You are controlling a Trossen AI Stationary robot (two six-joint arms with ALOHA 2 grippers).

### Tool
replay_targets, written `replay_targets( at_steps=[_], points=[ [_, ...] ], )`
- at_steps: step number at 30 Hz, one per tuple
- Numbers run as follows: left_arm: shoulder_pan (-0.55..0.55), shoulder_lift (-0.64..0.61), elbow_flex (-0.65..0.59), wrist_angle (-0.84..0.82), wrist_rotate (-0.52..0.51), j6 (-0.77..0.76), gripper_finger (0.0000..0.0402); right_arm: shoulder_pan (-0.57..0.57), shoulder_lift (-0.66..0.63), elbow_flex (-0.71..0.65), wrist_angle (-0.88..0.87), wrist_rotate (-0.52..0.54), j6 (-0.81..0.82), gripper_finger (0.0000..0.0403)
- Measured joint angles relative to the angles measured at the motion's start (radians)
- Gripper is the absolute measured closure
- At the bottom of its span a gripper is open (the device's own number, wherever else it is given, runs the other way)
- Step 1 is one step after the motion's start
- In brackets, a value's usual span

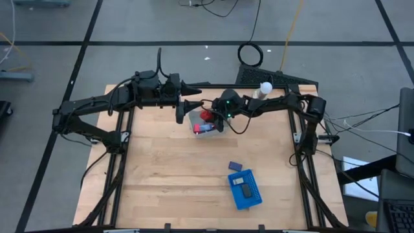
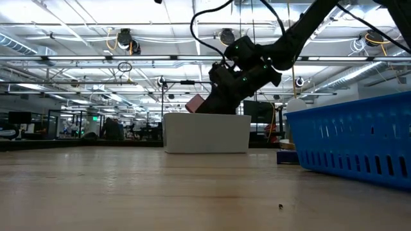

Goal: Pick & Place Office items
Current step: Put the red charger adapter into the gray bin, then put the dark blue timer into the blue bin

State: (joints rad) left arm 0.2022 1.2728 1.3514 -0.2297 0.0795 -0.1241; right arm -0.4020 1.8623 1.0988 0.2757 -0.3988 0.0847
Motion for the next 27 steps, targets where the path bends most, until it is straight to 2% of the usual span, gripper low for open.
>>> replay_targets(
  at_steps=[6, 12, 16, 21, 27],
  points=[
    [0.000, 0.000, 0.000, 0.000, 0.000, -0.011, 0.0158, -0.005, 0.004, 0.000, 0.003, 0.002, -0.001, 0.0282],
    [0.000, 0.000, 0.000, 0.000, 0.000, -0.019, 0.0158, -0.004, 0.003, 0.000, 0.010, 0.004, 0.022, 0.0185],
    [0.000, 0.000, 0.000, -0.001, 0.000, -0.029, 0.0158, -0.001, 0.003, 0.000, 0.022, 0.004, 0.047, 0.0147],
    [0.000, 0.000, 0.000, -0.001, 0.000, -0.036, 0.0158, 0.012, -0.025, 0.000, 0.057, 0.004, 0.069, 0.0137],
    [0.000, 0.000, 0.000, -0.005, 0.000, -0.043, 0.0158, 0.027, -0.103, 0.000, 0.045, 0.004, 0.047, 0.0151]
  ],
)
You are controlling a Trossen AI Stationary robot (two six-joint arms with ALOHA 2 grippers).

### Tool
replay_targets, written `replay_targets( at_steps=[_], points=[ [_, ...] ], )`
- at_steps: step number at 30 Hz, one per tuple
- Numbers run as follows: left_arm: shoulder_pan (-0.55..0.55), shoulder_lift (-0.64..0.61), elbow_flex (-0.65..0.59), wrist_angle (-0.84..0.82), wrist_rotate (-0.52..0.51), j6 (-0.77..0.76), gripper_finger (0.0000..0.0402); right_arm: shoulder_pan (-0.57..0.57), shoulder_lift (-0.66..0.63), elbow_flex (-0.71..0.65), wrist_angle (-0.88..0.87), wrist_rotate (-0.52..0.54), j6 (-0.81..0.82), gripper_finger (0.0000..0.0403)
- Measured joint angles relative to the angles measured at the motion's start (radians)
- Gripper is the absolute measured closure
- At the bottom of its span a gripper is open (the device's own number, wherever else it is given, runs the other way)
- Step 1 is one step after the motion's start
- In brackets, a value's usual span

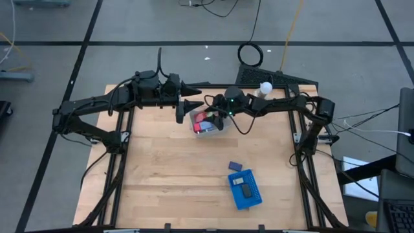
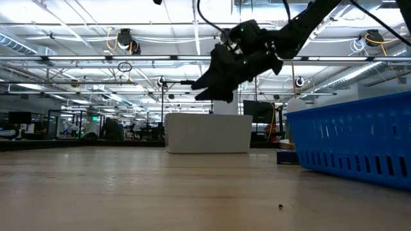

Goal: Pick & Place Office items
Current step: Put the dark blue timer into the blue bin

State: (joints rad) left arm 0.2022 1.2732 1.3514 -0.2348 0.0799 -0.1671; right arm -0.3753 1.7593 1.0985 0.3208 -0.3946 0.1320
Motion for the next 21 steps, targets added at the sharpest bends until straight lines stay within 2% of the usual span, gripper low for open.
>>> replay_targets(
  at_steps=[15, 21],
  points=[
    [-0.001, 0.000, 0.000, 0.000, 0.000, -0.002, 0.0158, 0.002, -0.209, 0.000, -0.120, 0.004, 0.007, 0.0156],
    [-0.001, 0.000, 0.000, -0.001, 0.000, -0.018, 0.0158, 0.003, -0.278, 0.000, -0.162, 0.004, 0.062, 0.0156]
  ],
)
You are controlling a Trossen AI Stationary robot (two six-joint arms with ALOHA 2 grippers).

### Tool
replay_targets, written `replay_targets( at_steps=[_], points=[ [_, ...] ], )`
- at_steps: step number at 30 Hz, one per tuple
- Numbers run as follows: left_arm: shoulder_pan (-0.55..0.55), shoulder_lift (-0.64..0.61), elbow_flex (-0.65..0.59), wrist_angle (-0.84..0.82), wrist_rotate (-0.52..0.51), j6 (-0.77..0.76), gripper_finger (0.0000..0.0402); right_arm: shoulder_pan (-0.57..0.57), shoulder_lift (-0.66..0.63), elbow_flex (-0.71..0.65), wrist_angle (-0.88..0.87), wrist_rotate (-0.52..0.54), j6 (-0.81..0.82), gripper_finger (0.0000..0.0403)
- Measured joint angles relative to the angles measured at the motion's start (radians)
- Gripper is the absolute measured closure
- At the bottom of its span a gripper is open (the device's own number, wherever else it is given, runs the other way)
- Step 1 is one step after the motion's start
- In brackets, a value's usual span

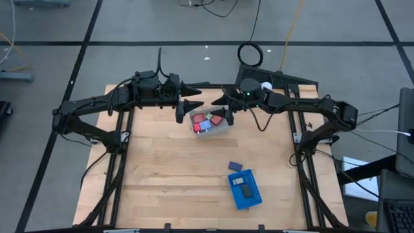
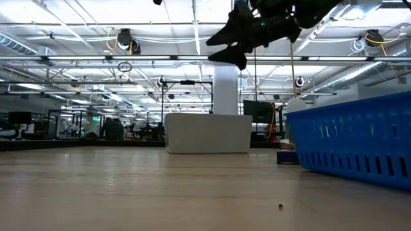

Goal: Pick & Place Office items
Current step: Put the dark blue timer into the blue bin

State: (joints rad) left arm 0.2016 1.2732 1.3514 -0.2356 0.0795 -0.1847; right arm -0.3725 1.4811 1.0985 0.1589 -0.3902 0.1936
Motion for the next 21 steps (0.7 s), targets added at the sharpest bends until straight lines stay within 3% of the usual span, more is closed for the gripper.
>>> replay_targets(
  at_steps=[12, 21],
  points=[
    [-0.001, 0.000, 0.000, 0.000, 0.001, -0.005, 0.0158, 0.049, -0.083, 0.000, -0.114, 0.002, 0.004, 0.0156],
    [-0.001, 0.000, 0.000, 0.000, 0.003, -0.004, 0.0158, 0.142, -0.117, 0.000, -0.263, 0.134, -0.074, 0.0156]
  ],
)
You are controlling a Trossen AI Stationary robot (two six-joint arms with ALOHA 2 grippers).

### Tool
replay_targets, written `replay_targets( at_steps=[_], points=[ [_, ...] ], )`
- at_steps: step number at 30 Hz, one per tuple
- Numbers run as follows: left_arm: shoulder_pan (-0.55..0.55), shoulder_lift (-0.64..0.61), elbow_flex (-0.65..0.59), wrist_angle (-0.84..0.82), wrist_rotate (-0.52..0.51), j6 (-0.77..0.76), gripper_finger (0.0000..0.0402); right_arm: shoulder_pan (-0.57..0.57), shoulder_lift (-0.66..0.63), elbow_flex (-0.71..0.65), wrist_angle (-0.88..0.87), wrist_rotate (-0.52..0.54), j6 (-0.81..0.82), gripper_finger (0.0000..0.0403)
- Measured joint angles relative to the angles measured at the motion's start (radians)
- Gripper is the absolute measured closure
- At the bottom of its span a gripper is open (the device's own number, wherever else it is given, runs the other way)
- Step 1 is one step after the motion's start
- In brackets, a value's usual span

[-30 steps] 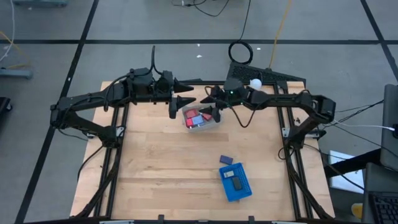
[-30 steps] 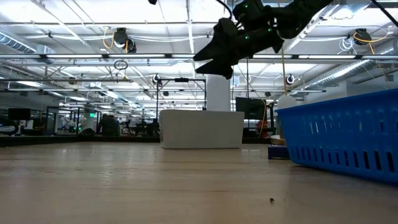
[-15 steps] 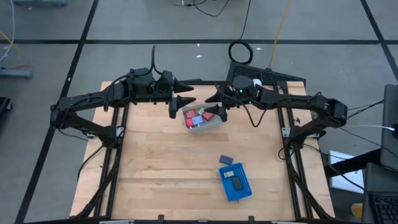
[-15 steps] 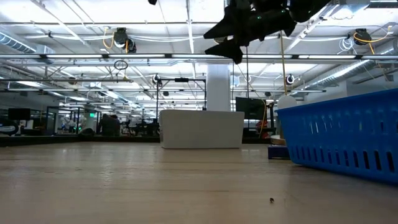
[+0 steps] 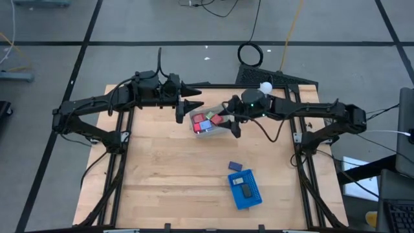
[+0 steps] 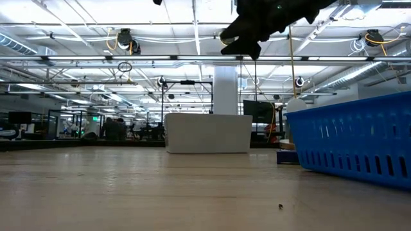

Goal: Pick & Place Office items
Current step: Put the dark blue timer into the blue bin

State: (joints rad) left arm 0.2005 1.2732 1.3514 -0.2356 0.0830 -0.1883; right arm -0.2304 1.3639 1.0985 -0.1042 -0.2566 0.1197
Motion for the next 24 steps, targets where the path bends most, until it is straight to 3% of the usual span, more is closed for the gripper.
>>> replay_targets(
  at_steps=[5, 12, 24],
  points=[
    [0.000, 0.000, 0.000, -0.003, 0.005, -0.021, 0.0158, 0.053, -0.019, 0.000, -0.064, -0.001, 0.027, 0.0156],
    [-0.009, 0.000, 0.000, -0.010, 0.006, -0.034, 0.0158, 0.117, -0.080, 0.000, -0.175, 0.022, -0.055, 0.0156],
    [-0.036, 0.000, 0.000, -0.001, 0.006, -0.032, 0.0158, 0.112, -0.202, 0.000, -0.387, 0.025, -0.179, 0.0156]
  ],
)
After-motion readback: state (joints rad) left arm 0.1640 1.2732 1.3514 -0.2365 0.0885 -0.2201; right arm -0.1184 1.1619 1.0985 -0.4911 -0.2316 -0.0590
